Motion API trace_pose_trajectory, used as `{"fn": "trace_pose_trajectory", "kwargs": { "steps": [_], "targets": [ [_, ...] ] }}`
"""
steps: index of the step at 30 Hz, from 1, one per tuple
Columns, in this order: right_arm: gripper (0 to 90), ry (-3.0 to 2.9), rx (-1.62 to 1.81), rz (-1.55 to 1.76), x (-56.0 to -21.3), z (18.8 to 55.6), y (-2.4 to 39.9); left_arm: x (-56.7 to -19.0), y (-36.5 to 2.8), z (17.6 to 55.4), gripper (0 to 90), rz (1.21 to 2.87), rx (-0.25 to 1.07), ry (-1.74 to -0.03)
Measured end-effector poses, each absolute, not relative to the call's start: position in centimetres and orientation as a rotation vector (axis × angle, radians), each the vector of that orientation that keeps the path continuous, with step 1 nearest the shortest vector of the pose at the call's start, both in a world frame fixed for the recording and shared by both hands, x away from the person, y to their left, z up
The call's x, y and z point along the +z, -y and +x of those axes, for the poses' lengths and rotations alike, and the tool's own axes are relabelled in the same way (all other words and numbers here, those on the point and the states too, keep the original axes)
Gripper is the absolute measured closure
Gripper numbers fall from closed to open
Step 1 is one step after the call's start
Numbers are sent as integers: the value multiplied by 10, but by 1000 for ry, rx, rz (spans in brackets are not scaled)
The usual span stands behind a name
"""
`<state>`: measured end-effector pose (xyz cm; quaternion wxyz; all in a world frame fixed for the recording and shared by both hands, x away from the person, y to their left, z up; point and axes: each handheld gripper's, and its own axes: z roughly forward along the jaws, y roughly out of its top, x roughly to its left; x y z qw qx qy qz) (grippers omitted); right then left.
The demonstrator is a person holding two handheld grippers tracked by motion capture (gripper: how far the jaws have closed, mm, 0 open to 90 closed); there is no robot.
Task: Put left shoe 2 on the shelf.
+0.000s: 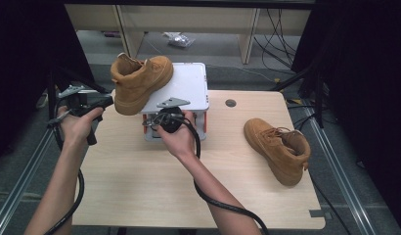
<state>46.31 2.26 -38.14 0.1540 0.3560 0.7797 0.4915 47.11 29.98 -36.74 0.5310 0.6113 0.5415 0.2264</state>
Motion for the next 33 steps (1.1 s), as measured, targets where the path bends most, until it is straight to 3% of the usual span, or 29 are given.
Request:
{"fn": "trace_pose_trajectory", "kwargs": {
  "steps": [33],
  "targets": [
    [900, -2207, 1413, 1023, -375, 480, -63, -369, -300, 470, 894, 1460, 508, -1287]
  ]
}}
